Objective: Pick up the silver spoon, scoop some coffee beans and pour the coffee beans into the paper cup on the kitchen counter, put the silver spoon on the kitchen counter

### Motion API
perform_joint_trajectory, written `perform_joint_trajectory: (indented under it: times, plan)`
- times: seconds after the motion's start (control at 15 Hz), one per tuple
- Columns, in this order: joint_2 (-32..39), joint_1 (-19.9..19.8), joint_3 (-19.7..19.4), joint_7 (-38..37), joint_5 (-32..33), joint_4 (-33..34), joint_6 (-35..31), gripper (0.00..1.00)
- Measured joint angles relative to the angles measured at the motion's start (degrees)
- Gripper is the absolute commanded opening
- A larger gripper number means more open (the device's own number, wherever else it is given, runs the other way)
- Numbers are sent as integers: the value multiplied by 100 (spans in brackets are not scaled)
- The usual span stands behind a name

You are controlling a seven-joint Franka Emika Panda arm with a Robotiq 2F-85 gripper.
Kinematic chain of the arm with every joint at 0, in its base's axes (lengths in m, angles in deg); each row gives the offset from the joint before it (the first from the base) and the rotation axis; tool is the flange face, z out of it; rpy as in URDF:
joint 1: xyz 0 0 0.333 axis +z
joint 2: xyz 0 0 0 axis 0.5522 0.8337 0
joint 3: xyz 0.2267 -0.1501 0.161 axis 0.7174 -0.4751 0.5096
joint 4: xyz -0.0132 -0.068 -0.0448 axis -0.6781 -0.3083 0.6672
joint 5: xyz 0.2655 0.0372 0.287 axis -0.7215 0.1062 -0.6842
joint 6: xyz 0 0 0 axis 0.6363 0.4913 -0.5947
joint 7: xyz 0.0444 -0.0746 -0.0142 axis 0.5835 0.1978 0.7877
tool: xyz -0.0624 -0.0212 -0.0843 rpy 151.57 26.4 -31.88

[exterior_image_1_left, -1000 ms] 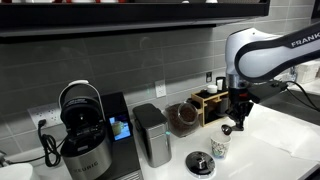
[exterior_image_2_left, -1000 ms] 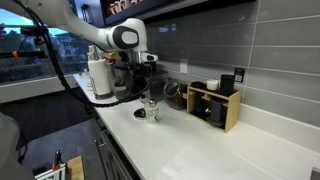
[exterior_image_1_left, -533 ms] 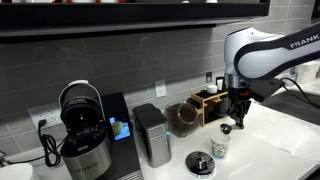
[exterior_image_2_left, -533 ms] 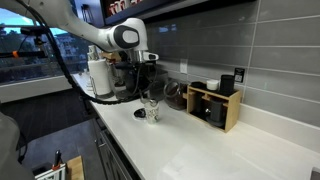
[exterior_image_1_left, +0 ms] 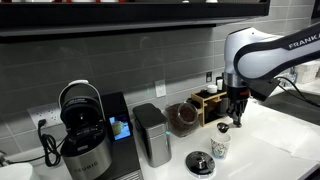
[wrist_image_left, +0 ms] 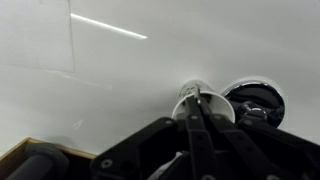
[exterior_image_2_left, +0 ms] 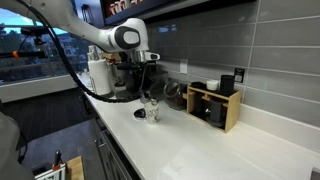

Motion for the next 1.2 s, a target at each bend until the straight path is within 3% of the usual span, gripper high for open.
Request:
perform_joint_trajectory:
  times: [0.67, 1.2]
  plan:
    - [4, 40, 7, 64, 26, 7, -20, 1]
    - [-29, 238, 147, 68, 618, -22, -15, 1]
